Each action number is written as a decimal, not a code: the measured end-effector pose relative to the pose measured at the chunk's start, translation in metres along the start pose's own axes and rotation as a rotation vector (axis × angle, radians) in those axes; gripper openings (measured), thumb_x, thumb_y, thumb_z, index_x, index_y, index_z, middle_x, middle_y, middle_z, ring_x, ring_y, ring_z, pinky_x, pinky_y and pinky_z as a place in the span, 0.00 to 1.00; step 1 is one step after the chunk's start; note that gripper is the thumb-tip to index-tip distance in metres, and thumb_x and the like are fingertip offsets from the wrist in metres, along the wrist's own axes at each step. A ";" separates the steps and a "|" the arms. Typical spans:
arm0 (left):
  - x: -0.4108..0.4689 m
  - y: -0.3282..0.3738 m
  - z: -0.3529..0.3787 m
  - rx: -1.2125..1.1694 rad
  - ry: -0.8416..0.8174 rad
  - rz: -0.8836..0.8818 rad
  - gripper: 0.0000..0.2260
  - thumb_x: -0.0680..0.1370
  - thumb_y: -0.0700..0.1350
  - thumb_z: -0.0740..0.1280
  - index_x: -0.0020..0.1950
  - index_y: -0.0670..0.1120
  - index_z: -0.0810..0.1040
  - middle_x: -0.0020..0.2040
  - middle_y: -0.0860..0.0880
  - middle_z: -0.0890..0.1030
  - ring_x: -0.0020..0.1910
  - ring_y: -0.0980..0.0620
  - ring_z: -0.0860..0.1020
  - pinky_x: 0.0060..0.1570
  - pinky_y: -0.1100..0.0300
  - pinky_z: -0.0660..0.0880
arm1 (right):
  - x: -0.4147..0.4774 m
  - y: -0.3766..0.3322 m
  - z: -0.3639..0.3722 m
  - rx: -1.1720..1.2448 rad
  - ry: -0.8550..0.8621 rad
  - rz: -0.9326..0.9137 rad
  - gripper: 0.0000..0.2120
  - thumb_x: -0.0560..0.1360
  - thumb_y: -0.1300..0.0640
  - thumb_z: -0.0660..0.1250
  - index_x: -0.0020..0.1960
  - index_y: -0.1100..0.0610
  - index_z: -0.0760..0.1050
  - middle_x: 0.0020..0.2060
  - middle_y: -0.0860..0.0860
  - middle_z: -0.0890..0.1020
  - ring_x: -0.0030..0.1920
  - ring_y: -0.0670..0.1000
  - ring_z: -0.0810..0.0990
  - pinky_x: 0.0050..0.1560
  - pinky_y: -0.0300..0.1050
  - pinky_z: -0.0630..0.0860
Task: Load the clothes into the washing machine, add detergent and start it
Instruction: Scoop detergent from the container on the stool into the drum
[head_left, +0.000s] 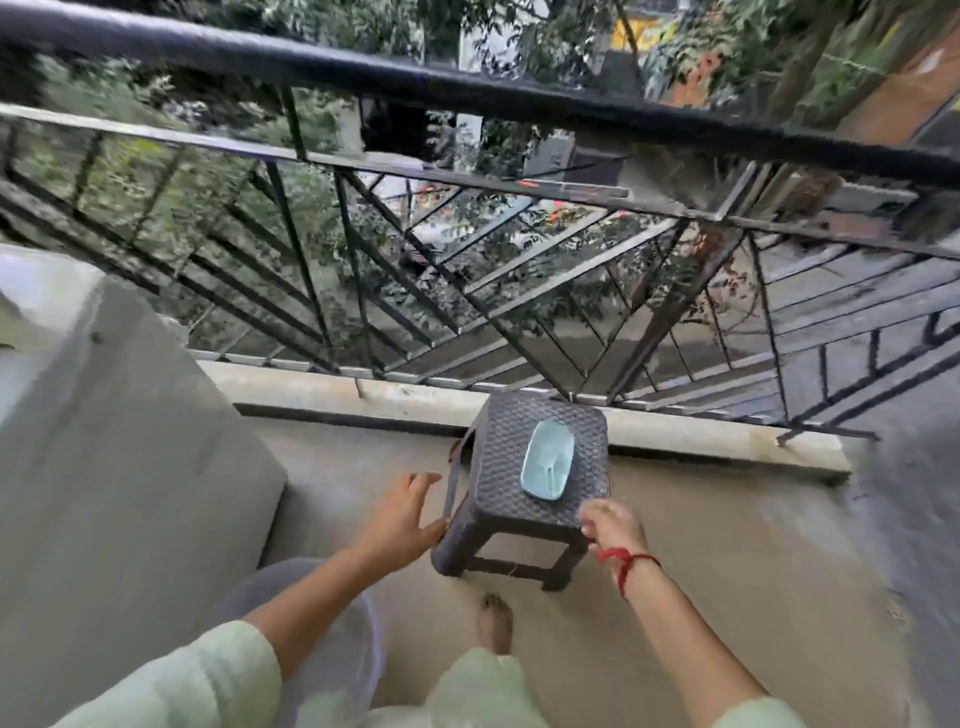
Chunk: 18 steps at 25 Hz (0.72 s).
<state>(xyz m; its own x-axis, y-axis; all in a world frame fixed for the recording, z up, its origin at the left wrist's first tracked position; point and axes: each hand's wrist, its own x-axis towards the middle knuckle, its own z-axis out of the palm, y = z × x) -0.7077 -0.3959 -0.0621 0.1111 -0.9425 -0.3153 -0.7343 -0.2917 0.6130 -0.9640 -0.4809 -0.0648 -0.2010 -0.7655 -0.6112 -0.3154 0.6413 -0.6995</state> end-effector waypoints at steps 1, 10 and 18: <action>0.013 0.006 0.007 0.009 -0.018 -0.031 0.26 0.76 0.52 0.66 0.72 0.48 0.63 0.69 0.47 0.66 0.66 0.48 0.68 0.65 0.57 0.66 | 0.027 -0.007 0.000 -0.133 0.008 -0.039 0.09 0.70 0.63 0.68 0.34 0.53 0.77 0.34 0.51 0.79 0.37 0.54 0.78 0.38 0.42 0.72; 0.131 0.034 0.087 0.121 -0.256 -0.199 0.25 0.76 0.49 0.65 0.70 0.45 0.63 0.68 0.45 0.67 0.65 0.43 0.69 0.62 0.54 0.69 | 0.202 0.011 0.046 -0.799 -0.114 -0.242 0.10 0.73 0.57 0.64 0.54 0.53 0.75 0.46 0.61 0.81 0.50 0.62 0.79 0.47 0.49 0.74; 0.172 0.036 0.159 0.184 -0.346 -0.261 0.28 0.75 0.50 0.65 0.72 0.45 0.60 0.68 0.45 0.65 0.65 0.43 0.69 0.62 0.55 0.67 | 0.254 0.048 0.082 -1.016 0.004 -0.298 0.11 0.74 0.52 0.62 0.55 0.52 0.66 0.47 0.53 0.84 0.54 0.54 0.75 0.51 0.50 0.63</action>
<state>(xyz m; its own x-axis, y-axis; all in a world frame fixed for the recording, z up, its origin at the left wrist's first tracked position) -0.8216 -0.5422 -0.2098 0.1011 -0.7225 -0.6839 -0.8216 -0.4483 0.3521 -0.9544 -0.6408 -0.2838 0.0099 -0.8858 -0.4639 -0.9797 0.0843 -0.1818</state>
